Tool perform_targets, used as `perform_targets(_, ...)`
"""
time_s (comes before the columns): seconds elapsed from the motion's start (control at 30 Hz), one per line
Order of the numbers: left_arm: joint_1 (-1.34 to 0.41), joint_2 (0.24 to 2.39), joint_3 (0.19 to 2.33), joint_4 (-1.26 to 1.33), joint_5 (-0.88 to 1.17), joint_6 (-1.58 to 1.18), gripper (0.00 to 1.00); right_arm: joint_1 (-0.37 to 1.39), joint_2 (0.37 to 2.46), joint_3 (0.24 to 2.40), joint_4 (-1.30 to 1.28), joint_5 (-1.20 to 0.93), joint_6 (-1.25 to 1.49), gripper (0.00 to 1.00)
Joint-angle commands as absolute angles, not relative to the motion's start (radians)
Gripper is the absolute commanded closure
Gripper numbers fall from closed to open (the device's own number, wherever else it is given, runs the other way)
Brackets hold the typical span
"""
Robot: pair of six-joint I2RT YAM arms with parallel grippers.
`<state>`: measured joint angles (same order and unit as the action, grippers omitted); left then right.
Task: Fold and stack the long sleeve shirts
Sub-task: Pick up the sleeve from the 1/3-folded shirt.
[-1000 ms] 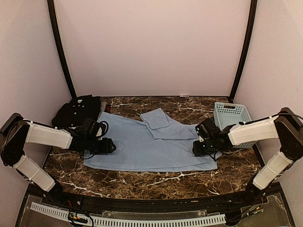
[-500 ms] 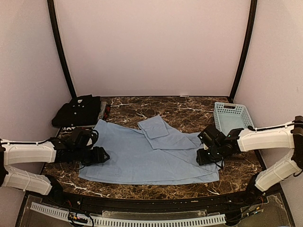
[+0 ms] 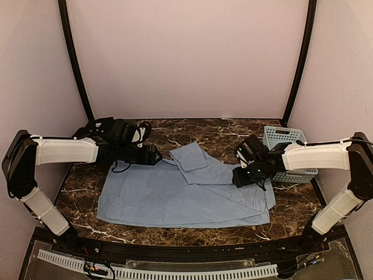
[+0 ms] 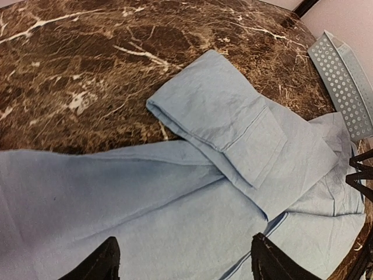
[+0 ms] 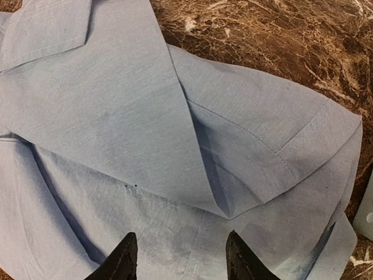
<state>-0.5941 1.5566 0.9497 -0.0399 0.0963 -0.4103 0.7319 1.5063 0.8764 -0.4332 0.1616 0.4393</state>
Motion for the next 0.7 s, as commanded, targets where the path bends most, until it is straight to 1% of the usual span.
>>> perform_targets(0.0,-0.617,1.654,1.062,0.052,0.181,-0.220,0.23,0.692,1.534,0.904,-0.380,0.089,0.391,0.51)
perform_targets(0.13,-0.645,1.793,1.186,0.059,0.215,-0.113,0.21,0.679,1.546,0.909,-0.348,0.021,0.396,0.52)
perform_targets(0.27,-0.683,1.884,1.272,0.050,0.265,0.006,0.20,0.677,1.554,0.925,-0.336,-0.020,0.394,0.52)
perform_targets(0.4,-0.725,1.961,1.356,-0.005,0.232,0.171,0.21,0.673,1.567,0.926,-0.333,-0.031,0.391,0.52)
perform_targets(0.67,-0.743,2.069,1.449,-0.115,0.219,0.300,0.22,0.672,1.577,0.889,-0.309,-0.051,0.401,0.52)
